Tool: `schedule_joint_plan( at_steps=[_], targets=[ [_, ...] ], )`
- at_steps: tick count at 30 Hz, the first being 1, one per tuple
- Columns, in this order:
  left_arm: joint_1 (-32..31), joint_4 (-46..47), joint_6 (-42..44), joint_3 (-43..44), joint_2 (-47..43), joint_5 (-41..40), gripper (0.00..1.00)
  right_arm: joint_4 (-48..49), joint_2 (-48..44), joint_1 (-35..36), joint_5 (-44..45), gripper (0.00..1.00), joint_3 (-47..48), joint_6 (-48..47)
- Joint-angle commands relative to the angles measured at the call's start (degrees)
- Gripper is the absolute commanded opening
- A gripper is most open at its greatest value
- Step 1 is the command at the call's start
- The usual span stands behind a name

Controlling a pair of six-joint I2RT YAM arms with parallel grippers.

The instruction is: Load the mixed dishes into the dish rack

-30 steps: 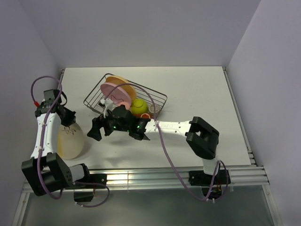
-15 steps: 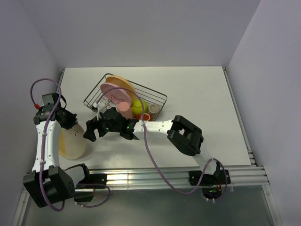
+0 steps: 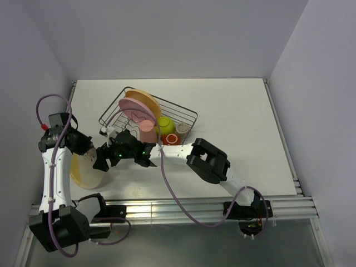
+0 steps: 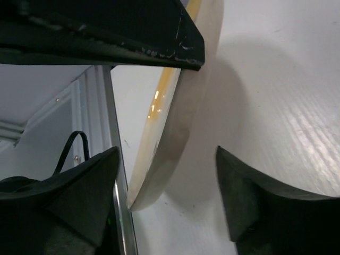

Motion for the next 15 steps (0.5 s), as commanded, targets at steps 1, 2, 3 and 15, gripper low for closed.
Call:
schedule_joint_plan(
  at_steps=[1,2,3,15],
  targets=[
    [-0.04,0.68,0.50,0.88,-2.62,2.52,0.00,3.72,2.03,0.41,-3.74,0.76,4.33,1.19],
    [-0.04,0.68,0.59,0.70,-2.88,2.61,0.00,4.07,2.21,0.41,-4.09,0.74,4.25,1.81],
    [-0.12,0.76,0.67,0.62,-3.05,2.70,0.00,4.85,2.21,0.41,-4.27,0.67,4.07,2.16],
    [-0.04,1.64,1.46,-1.23,-3.94,4.72,0.00,5.04,0.82,0.41,-5.07,0.00,1.27,2.43]
  ],
)
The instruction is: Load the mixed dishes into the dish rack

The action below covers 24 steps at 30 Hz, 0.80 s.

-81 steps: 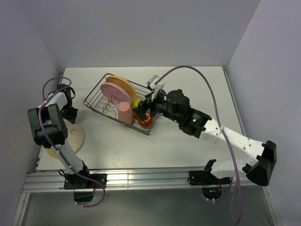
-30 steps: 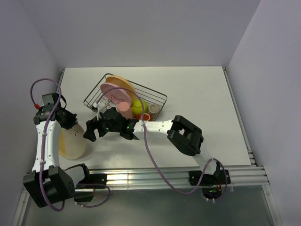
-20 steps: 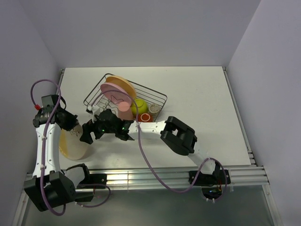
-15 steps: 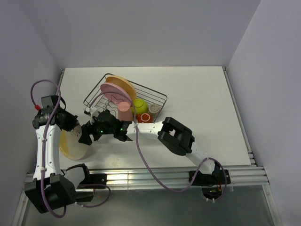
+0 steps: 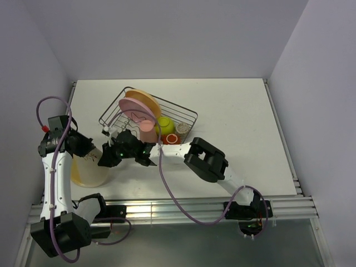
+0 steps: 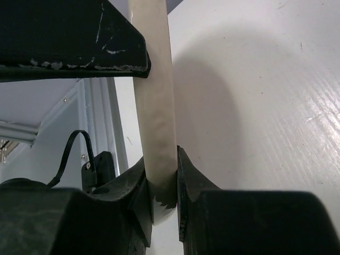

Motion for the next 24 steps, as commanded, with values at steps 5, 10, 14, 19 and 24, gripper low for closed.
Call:
schedule_joint_plan(
  at_steps=[5,10,14,19,24],
  targets=[
    [-0.06,2.72,5.17,3.63,-1.33,5.48,0.02,2.74,-5.43,1.31,0.39,0.00,-2.11,-5.86],
    [-0.06,0.79,6.41,14.24,-5.38,-0.48,0.46,1.68,-9.12,1.31,2.76,0.00,-5.27,-7.98],
    [-0.06,-1.58,5.53,22.17,-6.87,-7.07,0.64,2.21,-12.37,1.39,3.82,0.00,-8.44,-9.65],
    [-0.06,-4.75,2.90,31.04,-5.38,-17.77,0.65,1.07,-16.50,1.48,6.18,0.00,-11.08,-13.33],
    [-0.06,-7.30,1.23,34.40,-3.27,-23.69,0.63,-2.00,-23.17,1.48,8.38,0.00,-11.35,-17.47]
  ],
)
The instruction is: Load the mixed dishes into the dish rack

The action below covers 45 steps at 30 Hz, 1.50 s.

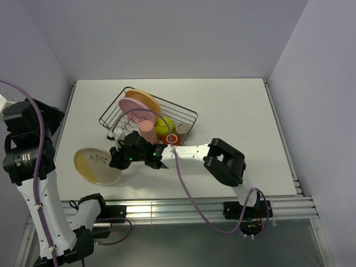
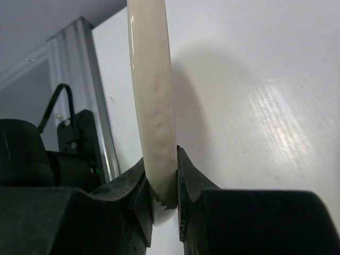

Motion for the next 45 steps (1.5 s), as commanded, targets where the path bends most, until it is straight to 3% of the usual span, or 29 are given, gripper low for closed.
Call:
schedule_joint_plan(
  at_steps=[1,19,27,33,45],
  targets=[
    [-0.08,-3.32,-2.27,0.83,1.84,-7.52,0.63,2.67,-10.10,0.17,3.01,0.00,1.42,-5.80],
    [-0.43,-4.47,-6.40,-1.89,3.42,-17.72,0.67,-10.51,-22.05,-2.90,16.72,0.00,10.99,-24.69],
    [-0.35,2.38,-5.35,-9.80,1.14,-10.52,0.64,-12.28,-22.85,-9.84,18.39,0.00,15.47,-29.71],
    [-0.35,3.79,-4.91,-10.95,1.14,-7.62,0.62,-12.72,-21.71,-15.82,14.80,0.00,18.38,-29.71],
    [-0.43,5.02,-4.47,-12.09,1.93,-6.38,0.60,-12.02,-17.58,-17.06,12.51,0.00,20.85,-29.63]
  ],
)
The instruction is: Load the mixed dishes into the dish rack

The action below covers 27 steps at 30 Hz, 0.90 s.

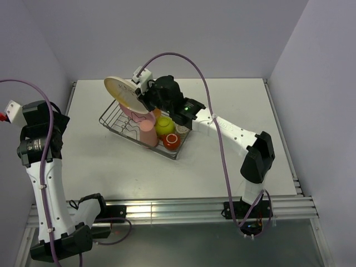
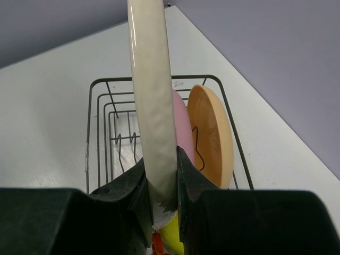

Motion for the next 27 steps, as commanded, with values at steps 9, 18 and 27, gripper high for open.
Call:
schedule_joint_plan(
  at_steps=[9,18,27],
  targets=[
    [-0.13,3.54,-0.13,-2.57,-1.18,2.63,0.59,11.59,1.65,2.84,4.23,0.00,7.39,-1.19],
    [-0.21,3.81,0.49,-3.80,-1.79,3.07,0.59,11.07,5.61,3.90,5.74,0.00,10.03,-2.25],
    [-0.21,4.69,0.22,-5.12,-1.88,4.21,0.59,11.07,9.29,4.16,7.15,0.00,11.17,-4.36]
  ],
)
